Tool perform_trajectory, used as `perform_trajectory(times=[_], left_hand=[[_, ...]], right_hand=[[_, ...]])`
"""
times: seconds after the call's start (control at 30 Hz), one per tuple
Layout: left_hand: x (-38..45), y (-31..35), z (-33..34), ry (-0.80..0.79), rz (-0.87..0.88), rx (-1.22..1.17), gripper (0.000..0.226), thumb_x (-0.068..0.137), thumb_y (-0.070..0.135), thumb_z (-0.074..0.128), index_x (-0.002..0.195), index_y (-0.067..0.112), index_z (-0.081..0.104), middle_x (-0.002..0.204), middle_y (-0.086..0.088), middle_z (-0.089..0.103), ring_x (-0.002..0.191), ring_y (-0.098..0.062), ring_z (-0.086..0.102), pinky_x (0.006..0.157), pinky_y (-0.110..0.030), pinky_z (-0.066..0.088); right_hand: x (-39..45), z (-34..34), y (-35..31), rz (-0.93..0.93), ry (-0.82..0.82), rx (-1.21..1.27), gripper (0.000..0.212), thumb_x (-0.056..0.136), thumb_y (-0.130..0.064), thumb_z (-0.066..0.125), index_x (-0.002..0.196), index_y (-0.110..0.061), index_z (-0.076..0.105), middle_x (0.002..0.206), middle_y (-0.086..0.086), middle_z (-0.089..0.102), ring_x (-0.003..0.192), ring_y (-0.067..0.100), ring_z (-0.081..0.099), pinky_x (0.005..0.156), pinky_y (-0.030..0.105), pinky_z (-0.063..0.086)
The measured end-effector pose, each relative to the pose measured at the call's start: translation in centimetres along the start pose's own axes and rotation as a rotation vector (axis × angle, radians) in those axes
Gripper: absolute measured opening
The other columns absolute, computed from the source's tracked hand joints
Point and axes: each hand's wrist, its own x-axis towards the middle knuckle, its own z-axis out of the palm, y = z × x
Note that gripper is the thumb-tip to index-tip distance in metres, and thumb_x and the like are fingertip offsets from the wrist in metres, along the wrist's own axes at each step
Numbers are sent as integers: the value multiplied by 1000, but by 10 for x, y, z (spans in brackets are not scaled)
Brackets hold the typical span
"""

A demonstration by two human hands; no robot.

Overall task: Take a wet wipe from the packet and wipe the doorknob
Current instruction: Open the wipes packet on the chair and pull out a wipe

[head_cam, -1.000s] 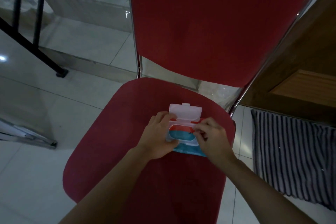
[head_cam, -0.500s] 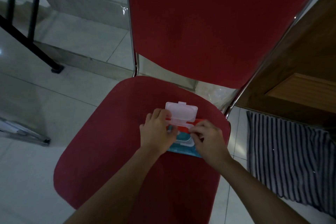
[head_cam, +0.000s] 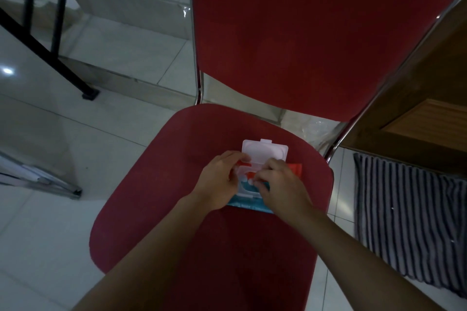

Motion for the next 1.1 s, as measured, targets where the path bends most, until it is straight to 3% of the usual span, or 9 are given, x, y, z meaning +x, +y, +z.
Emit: perform_trajectory(times=[0.17,0.27,0.37,0.43,0.5,0.6,0.83,1.0,1.1], left_hand=[[-2,0,2,2,9,15,45,81,-6,50,119,16,57,121,1,61,101,-17,58,86,-21,46],[-3,0,4,11,12,41,43,81,-3,53,119,17,57,121,3,60,100,-15,56,77,-6,34],[-3,0,5,20,21,37,45,80,-5,52,120,15,56,122,1,60,100,-16,55,77,-4,32],[-4,1,5,22,16,34,46,80,-6,50,121,15,55,124,0,59,101,-16,54,78,-7,33],[-4,2,4,16,11,30,48,80,-6,50,123,15,54,126,1,58,103,-16,53,83,-13,35],[-5,3,5,6,6,26,49,80,-7,49,125,15,53,128,0,56,105,-17,52,85,-15,34],[-6,4,5,4,-8,14,51,79,-6,50,124,17,53,129,3,55,103,-16,51,88,-26,44],[-5,5,7,24,-9,10,51,77,-8,50,122,16,54,126,3,57,99,-16,53,86,-29,46],[-5,3,9,21,-5,10,52,76,-8,50,121,16,54,125,2,58,99,-18,55,86,-33,48]], right_hand=[[3,9,3,-55,-90,-131,7,72,3,63,78,0,61,85,16,58,81,31,57,58,37,48],[8,13,6,-158,-211,-286,13,77,-4,56,89,1,58,94,20,58,90,32,51,68,43,51],[9,4,3,-99,-133,-240,18,85,-5,53,100,5,55,103,22,57,96,35,53,79,42,47],[6,-1,2,-131,-85,-119,11,89,-3,44,95,2,53,97,23,54,87,33,51,74,36,43],[3,-1,6,-103,-41,28,16,88,1,44,75,-8,44,75,11,44,67,19,42,62,17,33],[-2,-1,12,-22,-47,154,19,92,-2,40,76,-12,36,72,-5,33,62,3,32,63,9,34],[-4,-9,15,165,92,318,13,95,-8,37,83,-7,39,79,3,42,66,9,38,56,12,34],[-4,-13,10,83,-121,292,8,92,-16,49,93,-8,51,90,-3,43,74,5,44,63,10,35],[-2,-8,8,75,-97,230,12,86,-13,58,95,-5,61,94,-3,43,79,8,46,71,10,34]])
